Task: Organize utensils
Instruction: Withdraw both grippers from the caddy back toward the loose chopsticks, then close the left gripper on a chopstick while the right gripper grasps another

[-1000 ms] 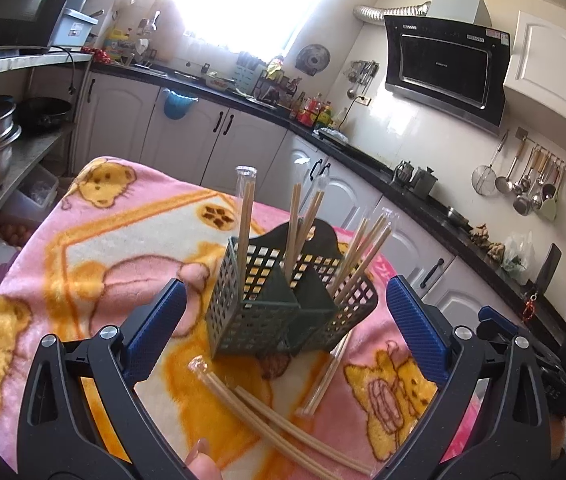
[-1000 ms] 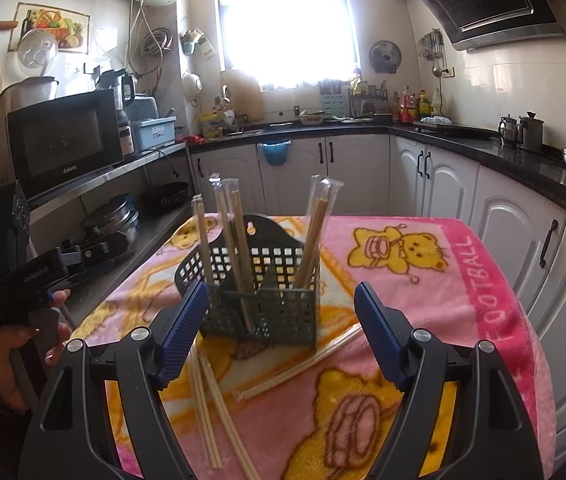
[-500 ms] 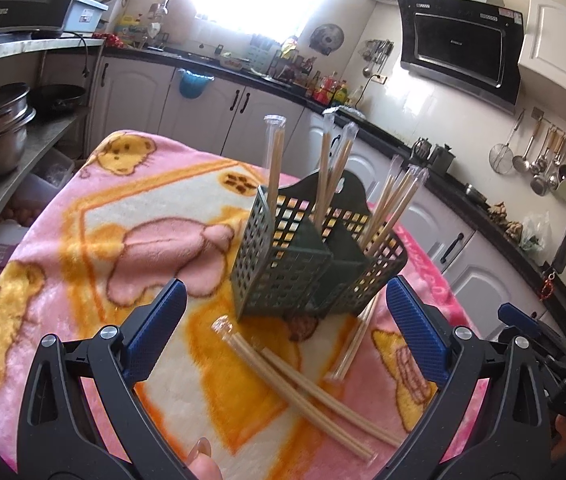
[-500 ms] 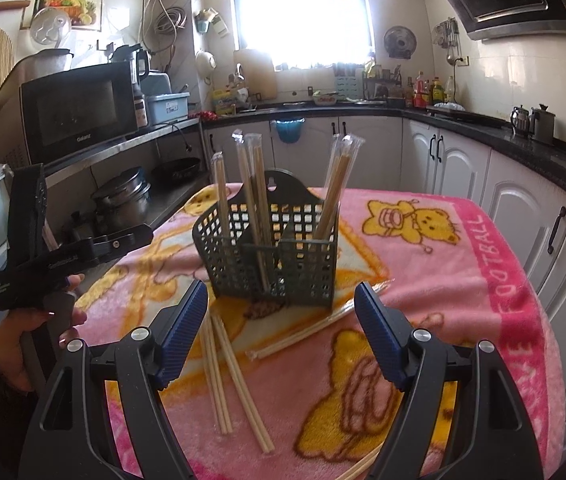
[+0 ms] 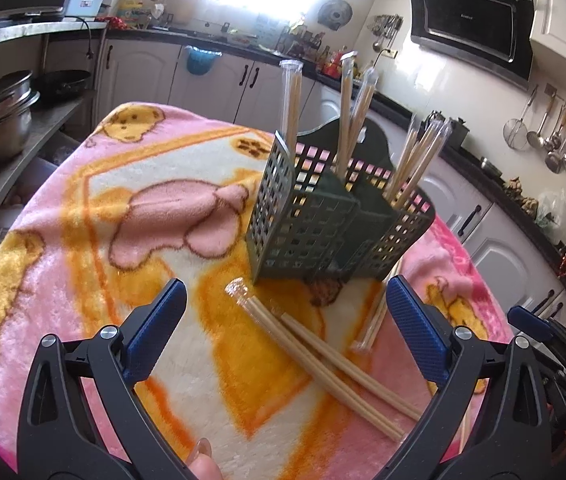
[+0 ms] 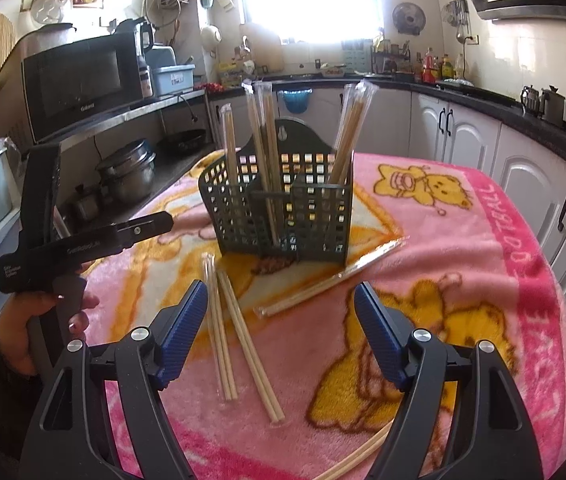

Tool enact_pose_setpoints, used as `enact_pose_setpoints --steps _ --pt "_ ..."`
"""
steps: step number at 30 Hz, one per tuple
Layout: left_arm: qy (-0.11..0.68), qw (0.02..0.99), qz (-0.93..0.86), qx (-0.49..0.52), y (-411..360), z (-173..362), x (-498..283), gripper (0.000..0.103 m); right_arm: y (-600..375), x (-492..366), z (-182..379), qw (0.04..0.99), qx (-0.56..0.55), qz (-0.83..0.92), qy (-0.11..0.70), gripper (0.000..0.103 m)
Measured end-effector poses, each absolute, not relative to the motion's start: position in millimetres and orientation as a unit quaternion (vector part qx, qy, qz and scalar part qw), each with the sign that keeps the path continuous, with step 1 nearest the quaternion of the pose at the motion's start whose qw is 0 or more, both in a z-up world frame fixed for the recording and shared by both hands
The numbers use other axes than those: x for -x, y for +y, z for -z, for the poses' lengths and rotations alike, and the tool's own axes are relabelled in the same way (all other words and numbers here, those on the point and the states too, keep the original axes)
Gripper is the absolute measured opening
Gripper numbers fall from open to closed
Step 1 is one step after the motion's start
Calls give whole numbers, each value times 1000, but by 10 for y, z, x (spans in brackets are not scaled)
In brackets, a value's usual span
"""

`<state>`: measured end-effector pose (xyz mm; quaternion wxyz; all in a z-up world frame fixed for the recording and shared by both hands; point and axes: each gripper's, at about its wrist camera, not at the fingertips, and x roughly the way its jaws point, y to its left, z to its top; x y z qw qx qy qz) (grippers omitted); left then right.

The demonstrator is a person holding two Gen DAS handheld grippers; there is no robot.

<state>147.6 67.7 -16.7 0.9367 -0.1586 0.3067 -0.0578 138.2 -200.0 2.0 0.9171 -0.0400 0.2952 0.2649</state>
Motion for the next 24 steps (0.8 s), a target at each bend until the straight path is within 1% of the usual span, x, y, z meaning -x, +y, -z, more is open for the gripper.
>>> enact_pose_setpoints --steps 10,11,13,14,16,17,19,23,24 --pt "336 927 45 158 699 355 -1603 92 -2047 -1290 349 898 56 -267 344 73" --pt "338 926 45 162 714 379 -1619 92 -2047 -1279 380 896 57 -267 349 72" --pt "344 923 43 166 730 412 -1646 92 -2047 -1254 463 889 61 -272 362 63" --pt "347 922 43 168 739 431 -1664 90 -2042 -1244 500 886 63 -274 369 61" --pt "355 918 42 169 747 480 -1714 78 -2035 -1218 570 881 66 -278 377 57" --pt "358 917 41 170 750 499 -1728 75 -2030 -1208 604 879 68 -280 381 56" --pt "368 913 39 173 760 548 -1785 65 -2011 -1198 644 874 69 -285 388 49" --pt "385 904 37 182 794 635 -1900 58 -1994 -1192 722 865 75 -293 401 42" --pt "389 901 36 187 808 661 -1930 55 -1992 -1199 745 863 75 -294 405 39"
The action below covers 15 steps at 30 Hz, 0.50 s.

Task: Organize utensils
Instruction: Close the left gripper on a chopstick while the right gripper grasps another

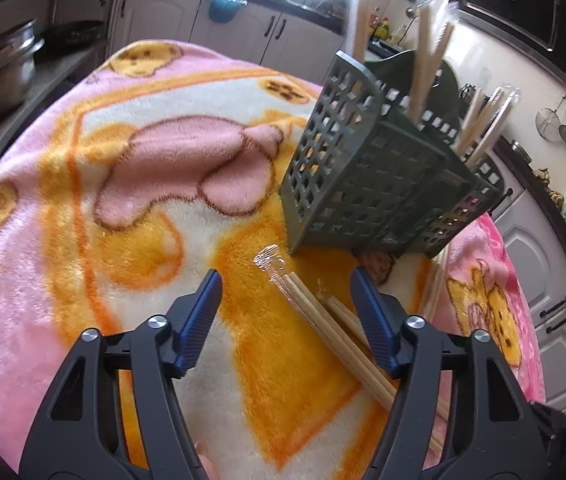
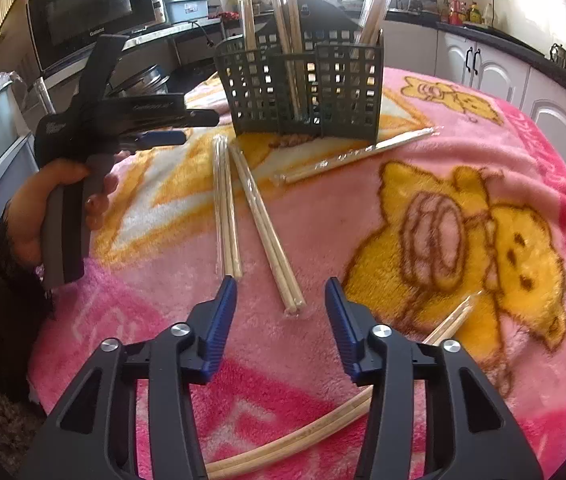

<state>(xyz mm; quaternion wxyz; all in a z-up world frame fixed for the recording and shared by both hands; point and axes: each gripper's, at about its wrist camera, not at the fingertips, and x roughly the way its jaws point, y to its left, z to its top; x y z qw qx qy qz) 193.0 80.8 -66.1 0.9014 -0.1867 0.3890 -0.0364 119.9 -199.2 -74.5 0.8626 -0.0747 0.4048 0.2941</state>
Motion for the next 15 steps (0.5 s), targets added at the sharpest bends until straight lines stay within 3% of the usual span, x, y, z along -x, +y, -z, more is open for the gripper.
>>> enact_pose_setpoints --steps 10,15 --pt "405 888 33 216 911 806 -2118 47 -2052 -1273 889 852 62 -289 432 18" --pt "407 887 33 216 905 821 -2197 39 -2117 -1295 892 851 50 -290 434 13"
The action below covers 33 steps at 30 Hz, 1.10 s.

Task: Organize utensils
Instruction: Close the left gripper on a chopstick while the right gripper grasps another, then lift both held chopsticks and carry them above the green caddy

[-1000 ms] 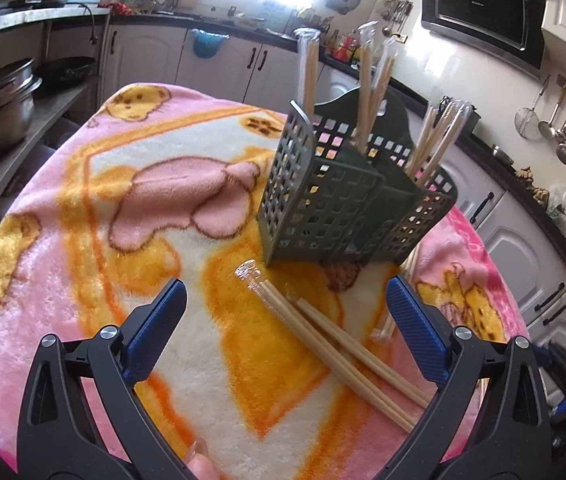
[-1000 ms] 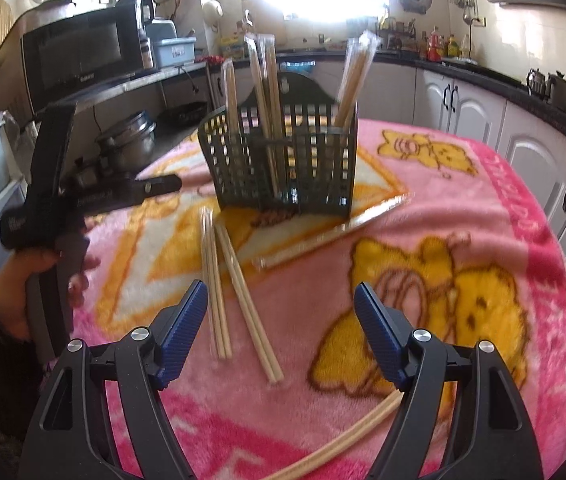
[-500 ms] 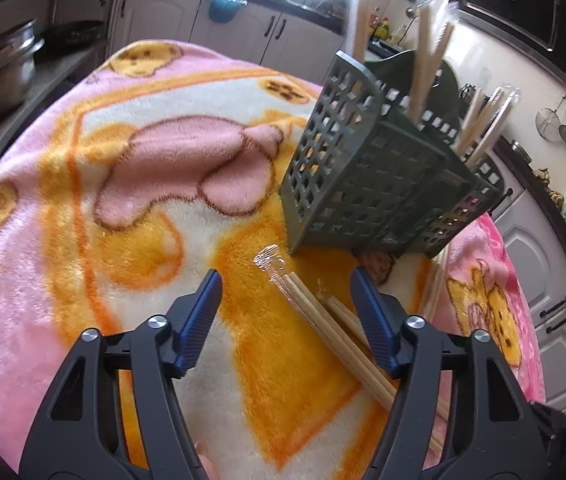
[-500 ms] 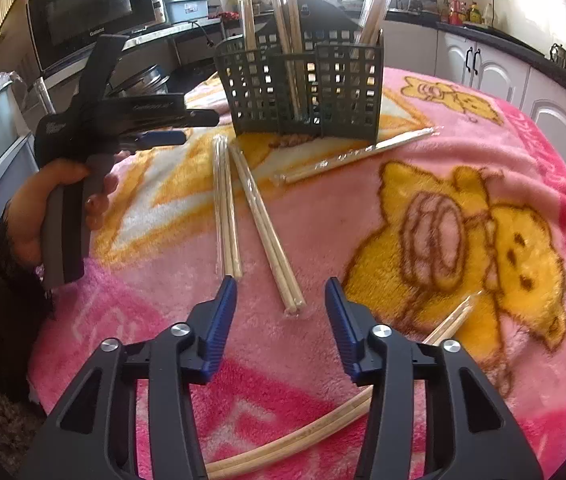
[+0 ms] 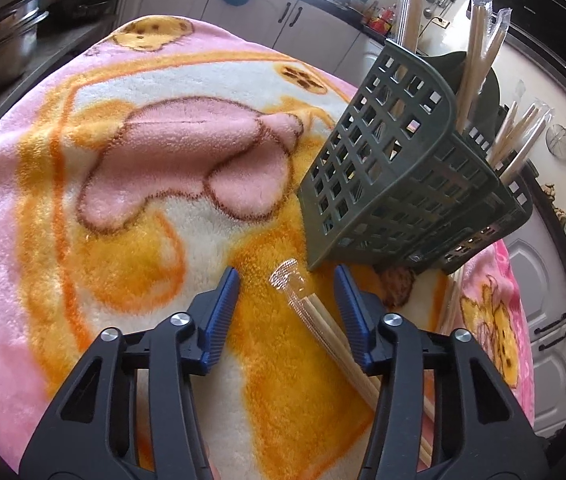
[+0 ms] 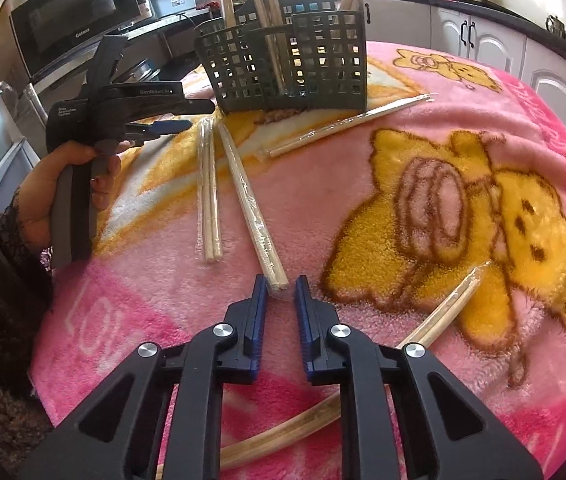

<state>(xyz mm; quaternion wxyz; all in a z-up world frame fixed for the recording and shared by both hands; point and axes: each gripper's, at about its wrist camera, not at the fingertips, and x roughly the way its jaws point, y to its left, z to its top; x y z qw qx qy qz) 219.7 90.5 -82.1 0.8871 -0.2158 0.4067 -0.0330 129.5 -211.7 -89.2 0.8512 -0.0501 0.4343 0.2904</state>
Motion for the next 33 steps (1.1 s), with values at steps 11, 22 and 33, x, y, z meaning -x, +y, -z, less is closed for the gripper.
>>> enact_pose_setpoints --steps 11,22,33 --pt "417 887 42 195 856 858 -2282 9 -2260 -1235 710 857 21 -294 422 11" --pt "373 899 72 218 857 565 -2005 1 -2338 -1211 317 871 7 -306 385 9" --pt "310 919 105 217 769 25 -1749 1 -2258 -1143 -43 881 4 -331 338 6"
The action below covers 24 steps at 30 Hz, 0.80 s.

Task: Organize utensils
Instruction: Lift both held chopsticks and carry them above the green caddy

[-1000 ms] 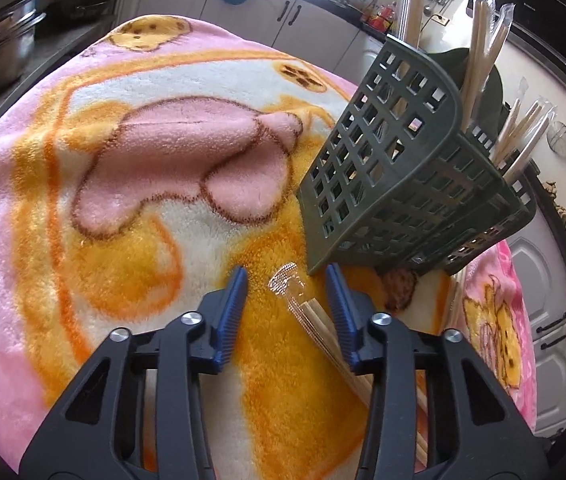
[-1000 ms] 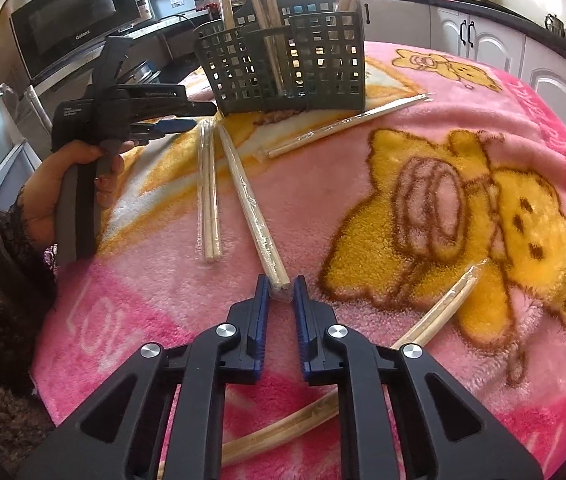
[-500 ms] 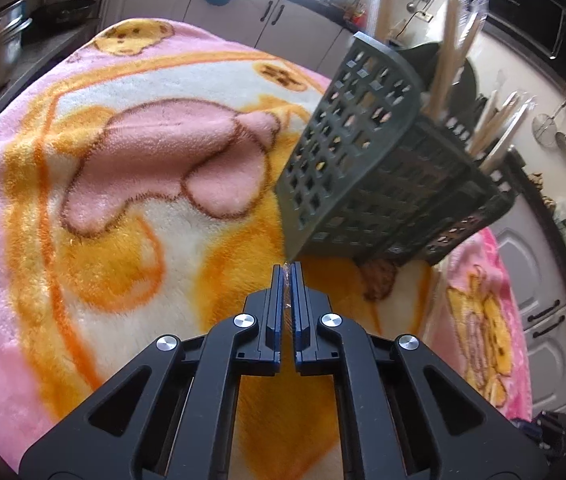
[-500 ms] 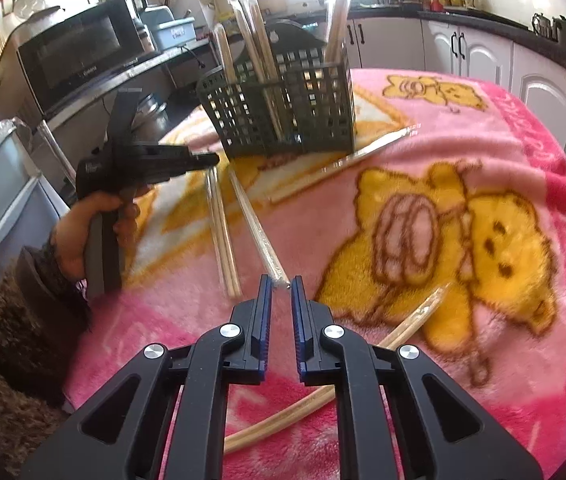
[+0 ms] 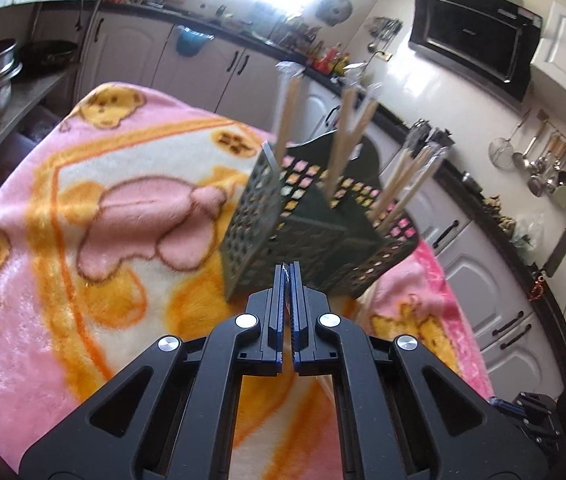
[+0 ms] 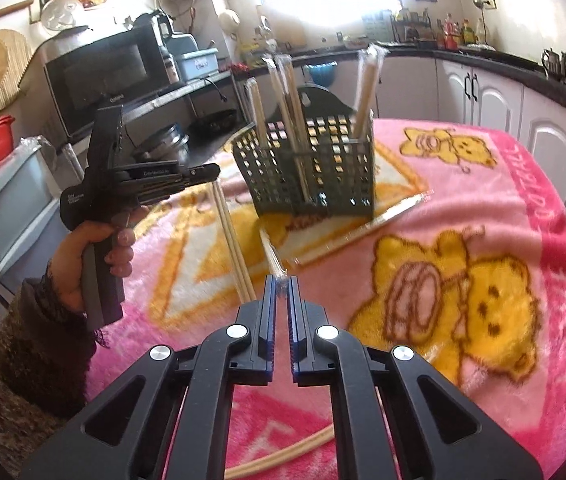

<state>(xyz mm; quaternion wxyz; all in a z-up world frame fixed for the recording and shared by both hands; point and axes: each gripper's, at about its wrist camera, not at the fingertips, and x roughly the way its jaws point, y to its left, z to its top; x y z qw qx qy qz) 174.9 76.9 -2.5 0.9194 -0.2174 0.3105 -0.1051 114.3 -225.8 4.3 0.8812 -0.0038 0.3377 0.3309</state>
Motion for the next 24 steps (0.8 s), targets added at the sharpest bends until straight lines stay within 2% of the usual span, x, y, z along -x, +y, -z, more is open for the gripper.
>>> enact_pose_setpoints --steps 24 --pt "216 942 164 200 575 -863 -1555 1 -2045 -1237 -878 900 18 -372 228 5"
